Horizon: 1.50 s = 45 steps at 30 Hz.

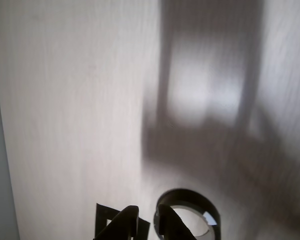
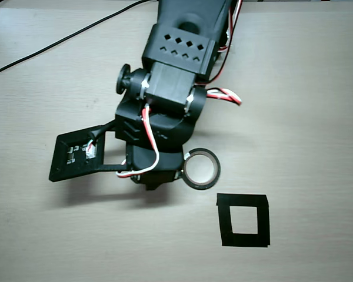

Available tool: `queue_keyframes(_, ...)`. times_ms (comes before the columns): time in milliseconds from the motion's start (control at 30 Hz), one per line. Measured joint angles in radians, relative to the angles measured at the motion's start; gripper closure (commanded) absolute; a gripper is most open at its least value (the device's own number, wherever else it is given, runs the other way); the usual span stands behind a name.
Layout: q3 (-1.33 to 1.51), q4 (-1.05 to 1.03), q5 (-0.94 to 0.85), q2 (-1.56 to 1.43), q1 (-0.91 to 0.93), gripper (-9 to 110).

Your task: Grasp a tape and put it in the target area.

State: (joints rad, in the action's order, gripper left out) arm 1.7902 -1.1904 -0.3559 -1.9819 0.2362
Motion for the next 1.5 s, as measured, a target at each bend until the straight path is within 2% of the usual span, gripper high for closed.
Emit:
queue_keyframes(67,0.000,-0.037,0.086,0.000,-0.011,98)
queue_keyframes(267,0.002,-0.048,0.126,-0.002,-0.028,99)
queue_keyframes(1500,0.009,-0.057,0.129,-0.002,-0.046,99)
